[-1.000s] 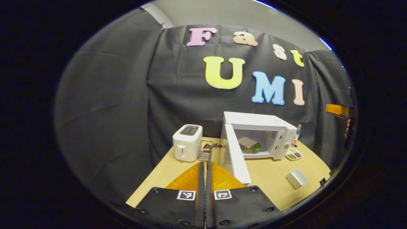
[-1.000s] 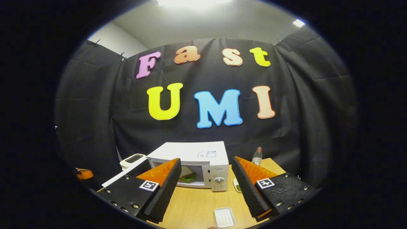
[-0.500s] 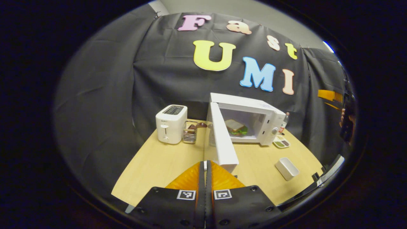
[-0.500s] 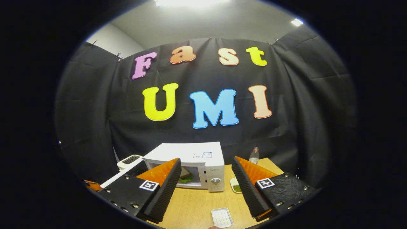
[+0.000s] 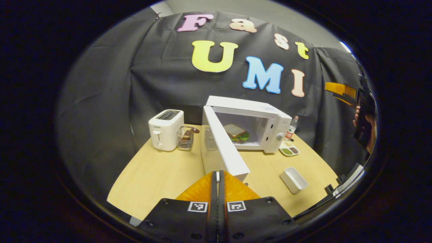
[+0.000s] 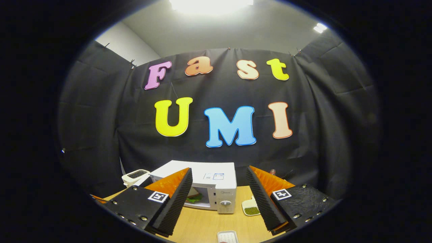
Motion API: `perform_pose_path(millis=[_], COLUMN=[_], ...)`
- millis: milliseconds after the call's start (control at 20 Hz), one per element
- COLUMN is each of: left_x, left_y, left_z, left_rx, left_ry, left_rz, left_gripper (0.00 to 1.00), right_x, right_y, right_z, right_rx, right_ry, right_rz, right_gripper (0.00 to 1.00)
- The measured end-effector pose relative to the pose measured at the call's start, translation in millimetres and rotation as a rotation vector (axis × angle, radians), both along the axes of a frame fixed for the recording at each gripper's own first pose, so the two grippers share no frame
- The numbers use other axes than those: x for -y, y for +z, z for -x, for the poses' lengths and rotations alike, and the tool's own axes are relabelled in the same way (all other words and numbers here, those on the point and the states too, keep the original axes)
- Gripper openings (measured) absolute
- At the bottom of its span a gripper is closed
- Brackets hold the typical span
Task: Open the microwave oven with the left hand, put the food in, and close the microwave oven.
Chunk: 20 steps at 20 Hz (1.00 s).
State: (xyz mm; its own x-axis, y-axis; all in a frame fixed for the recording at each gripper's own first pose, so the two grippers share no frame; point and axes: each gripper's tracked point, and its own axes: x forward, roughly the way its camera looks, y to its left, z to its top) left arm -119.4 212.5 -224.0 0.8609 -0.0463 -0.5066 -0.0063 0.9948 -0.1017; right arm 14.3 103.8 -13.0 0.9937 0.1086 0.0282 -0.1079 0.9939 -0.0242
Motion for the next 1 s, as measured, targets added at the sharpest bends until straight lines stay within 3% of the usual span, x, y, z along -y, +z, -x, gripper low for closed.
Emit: perform_pose_path(millis=[550,1000], left_x=[107,155], left_y=[-7,-14], left_z=[-65,-120], left_rx=[-0.011,-0.009], left_ry=[-0.099,-0.147], left_rz=[0.043,0.091], left_gripper=[0.07,0.07], right_x=[39,52], right_y=[-2,-8], right_z=[-33,-51], right_rx=[-0.024,-0.032], right_ry=[0.033,0.048], right_rz=[0.033,0.059], right_gripper=[0.96,0.96])
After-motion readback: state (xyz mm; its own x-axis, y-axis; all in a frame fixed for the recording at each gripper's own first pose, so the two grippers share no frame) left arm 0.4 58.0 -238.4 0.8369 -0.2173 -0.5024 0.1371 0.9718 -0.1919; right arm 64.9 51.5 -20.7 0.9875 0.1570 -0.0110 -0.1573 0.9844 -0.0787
